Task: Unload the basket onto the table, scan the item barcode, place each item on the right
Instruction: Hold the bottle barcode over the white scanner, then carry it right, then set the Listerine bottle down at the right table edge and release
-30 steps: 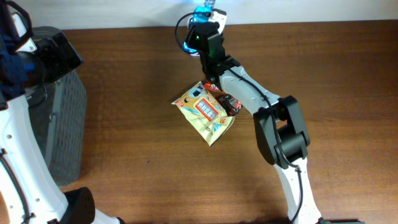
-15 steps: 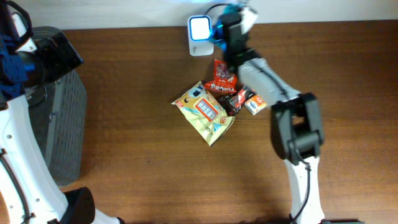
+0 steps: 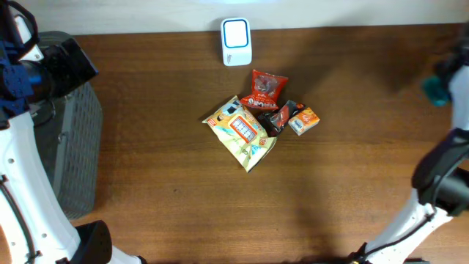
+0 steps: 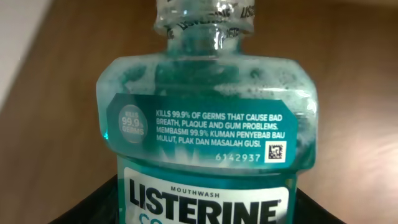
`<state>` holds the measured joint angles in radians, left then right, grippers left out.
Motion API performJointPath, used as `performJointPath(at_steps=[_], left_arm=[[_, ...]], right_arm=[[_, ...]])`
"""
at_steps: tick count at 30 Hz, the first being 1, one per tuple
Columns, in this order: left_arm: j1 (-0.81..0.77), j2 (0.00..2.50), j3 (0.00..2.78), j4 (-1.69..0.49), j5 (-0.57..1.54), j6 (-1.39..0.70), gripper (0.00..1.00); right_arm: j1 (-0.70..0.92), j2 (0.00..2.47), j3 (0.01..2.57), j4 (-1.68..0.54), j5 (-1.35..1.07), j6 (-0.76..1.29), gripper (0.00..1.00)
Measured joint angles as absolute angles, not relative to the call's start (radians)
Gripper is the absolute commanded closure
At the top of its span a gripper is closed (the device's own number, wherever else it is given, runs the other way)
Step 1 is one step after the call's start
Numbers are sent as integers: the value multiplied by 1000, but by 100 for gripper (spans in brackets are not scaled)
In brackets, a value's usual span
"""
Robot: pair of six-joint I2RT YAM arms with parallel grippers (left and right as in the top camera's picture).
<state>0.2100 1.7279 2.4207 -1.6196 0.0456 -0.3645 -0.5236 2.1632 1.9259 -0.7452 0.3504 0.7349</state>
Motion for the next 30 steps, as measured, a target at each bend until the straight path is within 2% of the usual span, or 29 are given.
performJointPath(at_steps=[4, 8, 11, 13, 14, 16, 20, 22, 26, 30], left_arm=[[210, 1728, 2421, -1620, 46, -364, 1], [210, 1728, 2421, -1620, 46, -364, 1], [210, 1728, 2421, -1620, 46, -364, 1], [210, 1728, 2421, -1620, 46, -364, 1], [210, 1728, 2421, -1620, 46, -364, 1], [210, 1728, 2421, -1620, 46, -364, 1], [210, 1728, 2421, -1620, 46, -364, 1], [210, 1728, 2421, -1620, 46, -364, 1], [210, 1728, 2421, -1620, 46, -364, 1], [210, 1728, 2421, -1620, 46, -364, 1]], right_arm=[[-691, 2180, 1926, -748, 355, 733, 40], [-750, 2252, 1926, -741, 353, 733, 40], [-765, 2316, 1921, -709, 353, 702, 35], [-765, 2328, 1915, -693, 353, 680, 11], [-767, 2329, 1914, -686, 355, 673, 6], [-769, 2329, 1914, -680, 358, 665, 1], [-779, 2329, 1914, -689, 347, 601, 1], [-779, 2326, 1914, -698, 279, 543, 1], [-759, 2234, 1929, -713, -170, 466, 1], [-606, 2042, 1967, -793, -566, 394, 1]])
